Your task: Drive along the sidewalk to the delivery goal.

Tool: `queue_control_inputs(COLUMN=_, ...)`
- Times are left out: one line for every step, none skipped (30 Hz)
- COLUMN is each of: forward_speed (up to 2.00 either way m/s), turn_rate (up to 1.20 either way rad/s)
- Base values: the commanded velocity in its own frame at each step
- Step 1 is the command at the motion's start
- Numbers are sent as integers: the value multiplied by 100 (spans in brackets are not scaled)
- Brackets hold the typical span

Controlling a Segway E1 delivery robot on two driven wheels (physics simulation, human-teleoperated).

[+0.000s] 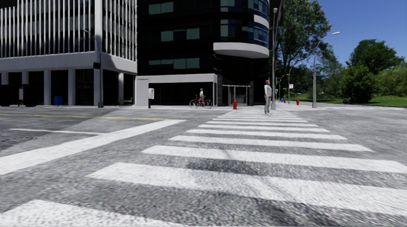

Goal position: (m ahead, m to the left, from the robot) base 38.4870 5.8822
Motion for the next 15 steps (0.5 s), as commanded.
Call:
queue_control_inputs(forward_speed=141, turn_rate=-32)
queue_control_inputs(forward_speed=141, turn_rate=-32)
queue_control_inputs(forward_speed=141, turn_rate=-33)
queue_control_inputs(forward_speed=141, turn_rate=-33)
queue_control_inputs(forward_speed=141, turn_rate=-33)
queue_control_inputs(forward_speed=141, turn_rate=-33)
queue_control_inputs(forward_speed=141, turn_rate=-33)
queue_control_inputs(forward_speed=140, turn_rate=-33)
queue_control_inputs(forward_speed=140, turn_rate=-33)
queue_control_inputs(forward_speed=140, turn_rate=-33)
queue_control_inputs(forward_speed=140, turn_rate=-33)
queue_control_inputs(forward_speed=140, turn_rate=-33)
queue_control_inputs(forward_speed=140, turn_rate=-33)
queue_control_inputs(forward_speed=140, turn_rate=-33)
queue_control_inputs(forward_speed=140, turn_rate=-33)
